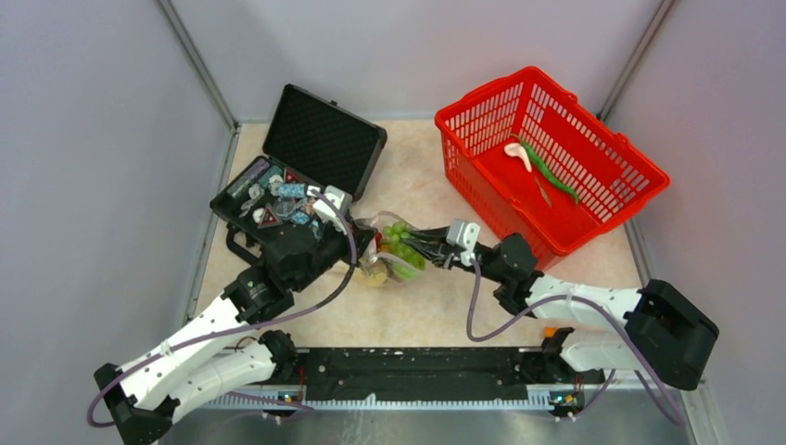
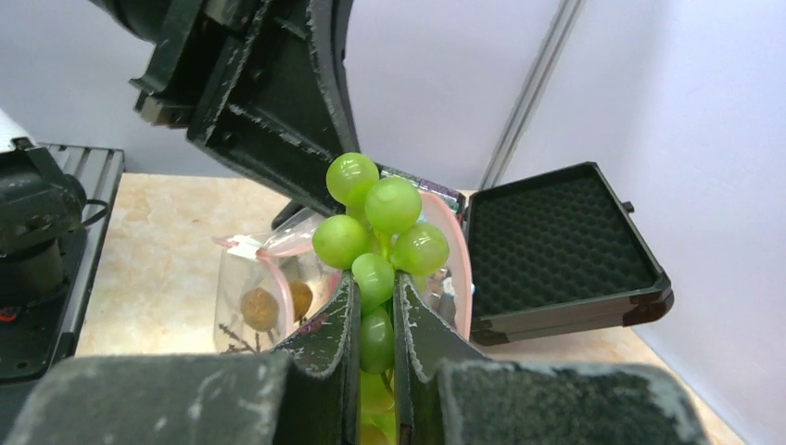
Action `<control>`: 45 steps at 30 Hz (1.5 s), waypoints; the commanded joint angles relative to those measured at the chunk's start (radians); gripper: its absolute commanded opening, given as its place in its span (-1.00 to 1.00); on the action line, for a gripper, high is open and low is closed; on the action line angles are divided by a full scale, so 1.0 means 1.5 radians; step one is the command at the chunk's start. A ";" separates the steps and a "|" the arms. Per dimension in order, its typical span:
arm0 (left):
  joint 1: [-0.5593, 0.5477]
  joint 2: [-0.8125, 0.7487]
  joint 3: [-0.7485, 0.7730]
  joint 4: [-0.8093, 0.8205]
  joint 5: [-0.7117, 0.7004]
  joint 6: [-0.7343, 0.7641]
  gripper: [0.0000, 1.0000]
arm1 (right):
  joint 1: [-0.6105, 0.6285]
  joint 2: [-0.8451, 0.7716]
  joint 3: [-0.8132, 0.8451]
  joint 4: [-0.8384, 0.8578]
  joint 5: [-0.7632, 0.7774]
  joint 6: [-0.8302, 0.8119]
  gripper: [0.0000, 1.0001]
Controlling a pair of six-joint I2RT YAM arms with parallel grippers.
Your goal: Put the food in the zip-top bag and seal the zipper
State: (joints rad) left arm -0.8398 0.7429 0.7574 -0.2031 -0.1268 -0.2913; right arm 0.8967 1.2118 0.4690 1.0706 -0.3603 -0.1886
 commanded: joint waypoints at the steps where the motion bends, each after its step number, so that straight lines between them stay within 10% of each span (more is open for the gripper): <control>1: -0.001 -0.016 0.030 0.033 -0.023 -0.011 -1.00 | 0.005 -0.033 -0.011 -0.002 -0.052 -0.031 -1.00; 12: -0.001 -0.003 0.039 0.042 0.033 -0.007 -1.00 | 0.005 -0.015 0.124 -0.433 -0.076 -0.218 -1.00; 30: -0.001 -0.003 0.051 0.036 0.117 0.033 -1.00 | 0.010 0.153 0.351 -0.672 -0.045 -0.284 -1.00; 34: -0.001 0.000 0.049 0.030 0.091 0.029 -1.00 | 0.009 0.136 0.317 -0.611 -0.038 -0.212 -0.45; 36: -0.001 -0.002 0.050 0.019 0.091 0.033 -0.83 | 0.005 0.137 0.313 -0.590 -0.033 -0.168 -0.41; 40: -0.001 -0.025 0.046 -0.022 0.098 0.061 0.24 | -0.011 0.169 0.320 -0.546 -0.009 -0.066 -0.34; 45: -0.001 -0.087 0.009 -0.042 0.082 0.073 0.75 | -0.035 0.197 0.322 -0.481 0.007 0.048 -0.23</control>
State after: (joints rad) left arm -0.8322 0.6853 0.7979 -0.2680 -0.0124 -0.2039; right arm 0.8715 1.4757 0.9405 0.2199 -0.3832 -0.2993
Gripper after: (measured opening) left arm 0.819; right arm 0.376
